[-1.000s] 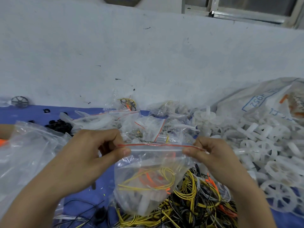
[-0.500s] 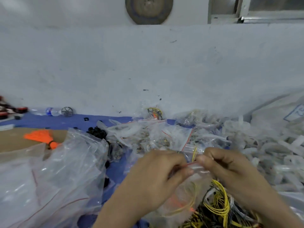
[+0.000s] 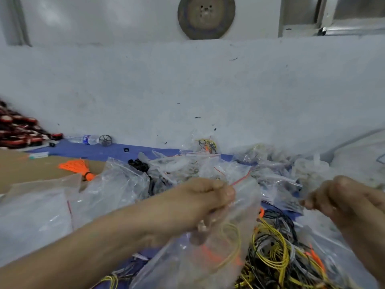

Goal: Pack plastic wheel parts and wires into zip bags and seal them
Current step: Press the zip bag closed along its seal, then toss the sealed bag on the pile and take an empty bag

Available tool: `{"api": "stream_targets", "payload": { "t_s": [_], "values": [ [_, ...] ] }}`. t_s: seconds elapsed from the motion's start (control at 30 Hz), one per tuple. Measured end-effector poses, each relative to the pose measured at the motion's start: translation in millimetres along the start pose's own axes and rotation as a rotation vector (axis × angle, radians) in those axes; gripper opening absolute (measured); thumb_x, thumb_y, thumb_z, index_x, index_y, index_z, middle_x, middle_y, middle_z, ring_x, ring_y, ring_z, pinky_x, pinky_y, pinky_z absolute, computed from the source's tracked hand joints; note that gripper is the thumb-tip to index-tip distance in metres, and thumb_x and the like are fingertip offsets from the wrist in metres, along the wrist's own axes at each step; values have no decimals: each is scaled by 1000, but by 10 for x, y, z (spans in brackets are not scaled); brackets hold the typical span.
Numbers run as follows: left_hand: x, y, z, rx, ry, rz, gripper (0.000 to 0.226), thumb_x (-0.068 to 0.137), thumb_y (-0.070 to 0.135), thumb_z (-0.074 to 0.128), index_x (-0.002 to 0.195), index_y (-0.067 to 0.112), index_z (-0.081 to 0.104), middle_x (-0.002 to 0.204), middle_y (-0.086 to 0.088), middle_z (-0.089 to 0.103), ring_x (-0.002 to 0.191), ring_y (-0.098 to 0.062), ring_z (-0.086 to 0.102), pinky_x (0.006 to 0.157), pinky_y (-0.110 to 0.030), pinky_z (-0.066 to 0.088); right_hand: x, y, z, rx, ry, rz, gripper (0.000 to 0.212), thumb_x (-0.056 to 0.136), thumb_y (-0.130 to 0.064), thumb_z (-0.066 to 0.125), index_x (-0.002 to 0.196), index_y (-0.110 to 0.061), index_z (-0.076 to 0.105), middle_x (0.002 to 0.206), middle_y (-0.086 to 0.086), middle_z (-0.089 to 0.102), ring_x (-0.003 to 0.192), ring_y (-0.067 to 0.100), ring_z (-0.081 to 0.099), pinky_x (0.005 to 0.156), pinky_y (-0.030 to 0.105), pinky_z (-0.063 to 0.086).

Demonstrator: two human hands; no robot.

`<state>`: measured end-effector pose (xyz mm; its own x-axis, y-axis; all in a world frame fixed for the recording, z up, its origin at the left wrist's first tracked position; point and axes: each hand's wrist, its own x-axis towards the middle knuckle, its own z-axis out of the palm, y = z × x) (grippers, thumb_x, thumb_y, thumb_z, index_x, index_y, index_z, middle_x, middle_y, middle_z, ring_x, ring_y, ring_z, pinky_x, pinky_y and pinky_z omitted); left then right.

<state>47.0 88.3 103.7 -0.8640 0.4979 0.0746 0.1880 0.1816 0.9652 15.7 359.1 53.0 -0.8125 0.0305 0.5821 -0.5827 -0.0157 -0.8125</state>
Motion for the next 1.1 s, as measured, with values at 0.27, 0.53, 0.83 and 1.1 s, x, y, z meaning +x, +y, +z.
{"api": "stream_targets", "payload": {
  "t_s": [0.27,0.53,0.83,1.1],
  "values": [
    [1141,739,-525,-502,166,-172,11,102,8,31,99,3,41,70,-14,57,54,-23,63,78,-58,51,22,-113,232,130,126,192,33,67,-33,60,44,-10,54,49,4,50,52,18,56,56,24,55],
    [1655,347,-1205,153,284,-43,71,101,19,42,148,41,-7,160,2,8,145,-22,16,106,-54,27,60,-43,71,131,261,257,45,84,-23,55,39,-16,56,45,0,49,47,15,57,57,25,58],
    [646,-933,-2119,1550,-106,-859,73,89,35,63,148,14,26,148,-8,38,132,-25,39,103,-36,35,55,15,288,42,133,291,34,71,-36,62,45,-16,54,49,1,53,49,13,58,57,26,57],
    [735,48,-2302,1690,498,-310,18,91,25,50,102,24,65,115,-8,62,110,-28,55,93,-34,37,1,-53,518,-107,13,346,35,72,-38,61,50,-11,59,58,11,60,59,19,62,61,29,54]
  ]
}}
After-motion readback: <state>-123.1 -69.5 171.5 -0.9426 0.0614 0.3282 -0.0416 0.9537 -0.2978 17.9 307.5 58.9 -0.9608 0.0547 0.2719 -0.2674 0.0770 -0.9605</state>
